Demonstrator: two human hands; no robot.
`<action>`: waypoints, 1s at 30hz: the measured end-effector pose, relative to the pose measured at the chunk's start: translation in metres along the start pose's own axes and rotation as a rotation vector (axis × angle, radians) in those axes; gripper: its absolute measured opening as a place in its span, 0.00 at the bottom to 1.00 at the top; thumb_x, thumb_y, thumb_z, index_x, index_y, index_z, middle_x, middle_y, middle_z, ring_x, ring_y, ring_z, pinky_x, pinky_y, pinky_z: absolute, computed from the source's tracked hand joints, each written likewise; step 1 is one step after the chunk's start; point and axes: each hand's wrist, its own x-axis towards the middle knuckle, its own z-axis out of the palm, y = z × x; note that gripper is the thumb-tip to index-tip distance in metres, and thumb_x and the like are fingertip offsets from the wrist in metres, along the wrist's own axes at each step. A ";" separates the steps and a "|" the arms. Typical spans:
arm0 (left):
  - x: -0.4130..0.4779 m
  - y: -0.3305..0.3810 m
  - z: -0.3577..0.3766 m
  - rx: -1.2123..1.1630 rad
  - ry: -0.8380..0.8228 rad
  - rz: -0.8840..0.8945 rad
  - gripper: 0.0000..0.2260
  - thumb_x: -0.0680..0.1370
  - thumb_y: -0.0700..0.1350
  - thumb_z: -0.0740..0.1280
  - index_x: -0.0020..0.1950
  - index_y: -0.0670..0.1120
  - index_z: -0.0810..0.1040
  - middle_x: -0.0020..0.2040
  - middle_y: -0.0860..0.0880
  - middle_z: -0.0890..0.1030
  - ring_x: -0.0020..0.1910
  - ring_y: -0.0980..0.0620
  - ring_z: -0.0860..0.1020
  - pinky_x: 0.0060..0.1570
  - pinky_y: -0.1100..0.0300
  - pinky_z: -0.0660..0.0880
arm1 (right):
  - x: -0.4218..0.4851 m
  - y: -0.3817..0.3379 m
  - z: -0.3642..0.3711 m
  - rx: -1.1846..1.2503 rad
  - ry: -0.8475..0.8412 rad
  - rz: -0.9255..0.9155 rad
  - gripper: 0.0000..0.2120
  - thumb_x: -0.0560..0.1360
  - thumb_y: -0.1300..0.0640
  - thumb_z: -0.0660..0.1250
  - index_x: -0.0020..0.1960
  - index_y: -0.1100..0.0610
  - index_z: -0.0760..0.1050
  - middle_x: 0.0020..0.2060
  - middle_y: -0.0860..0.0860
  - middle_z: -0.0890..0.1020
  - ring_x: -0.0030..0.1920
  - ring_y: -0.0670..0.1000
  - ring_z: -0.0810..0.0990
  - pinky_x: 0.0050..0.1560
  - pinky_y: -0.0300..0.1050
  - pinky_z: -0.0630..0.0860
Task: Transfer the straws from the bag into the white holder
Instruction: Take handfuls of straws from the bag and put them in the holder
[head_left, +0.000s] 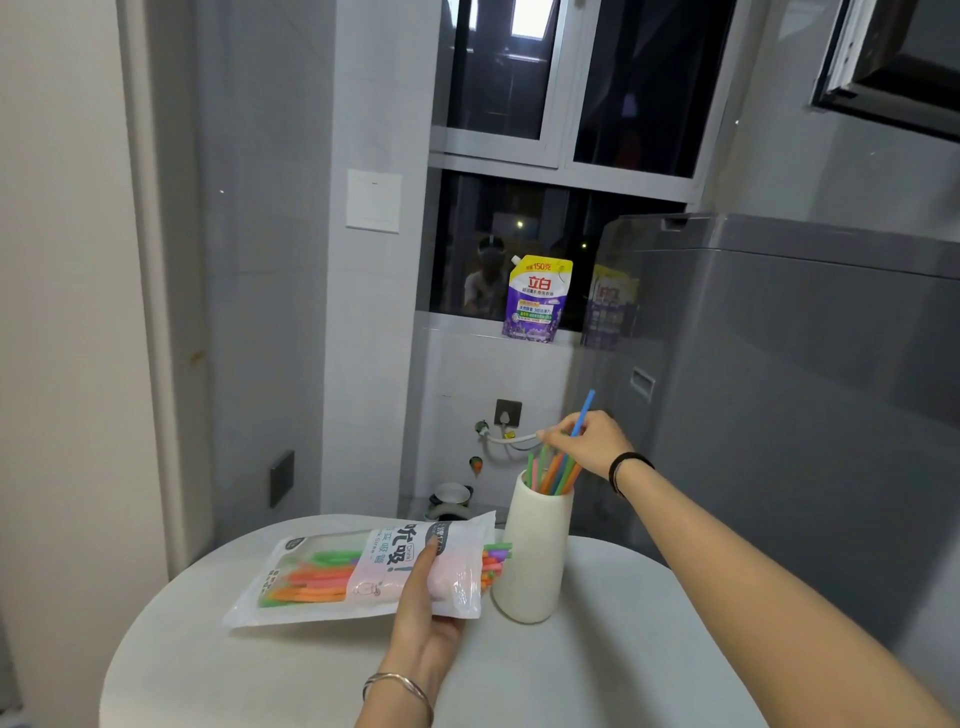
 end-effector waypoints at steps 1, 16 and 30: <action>-0.001 0.000 0.000 0.002 -0.003 -0.001 0.21 0.78 0.42 0.66 0.71 0.42 0.70 0.53 0.39 0.80 0.44 0.43 0.79 0.37 0.46 0.80 | 0.000 -0.001 0.000 0.016 0.027 -0.015 0.15 0.70 0.46 0.71 0.41 0.58 0.80 0.40 0.53 0.81 0.44 0.52 0.80 0.49 0.50 0.79; -0.006 0.003 0.003 0.009 -0.012 -0.014 0.18 0.79 0.42 0.64 0.68 0.40 0.71 0.56 0.35 0.79 0.48 0.40 0.78 0.39 0.48 0.80 | -0.014 0.002 0.010 -0.025 0.124 -0.141 0.22 0.76 0.50 0.65 0.68 0.53 0.67 0.65 0.52 0.74 0.63 0.53 0.73 0.62 0.53 0.73; -0.006 0.006 0.001 0.028 -0.044 -0.001 0.09 0.79 0.42 0.64 0.57 0.39 0.75 0.38 0.37 0.85 0.31 0.43 0.84 0.31 0.50 0.82 | -0.082 -0.013 0.041 0.251 0.428 -0.274 0.09 0.79 0.55 0.59 0.58 0.50 0.74 0.58 0.49 0.77 0.59 0.49 0.75 0.61 0.43 0.70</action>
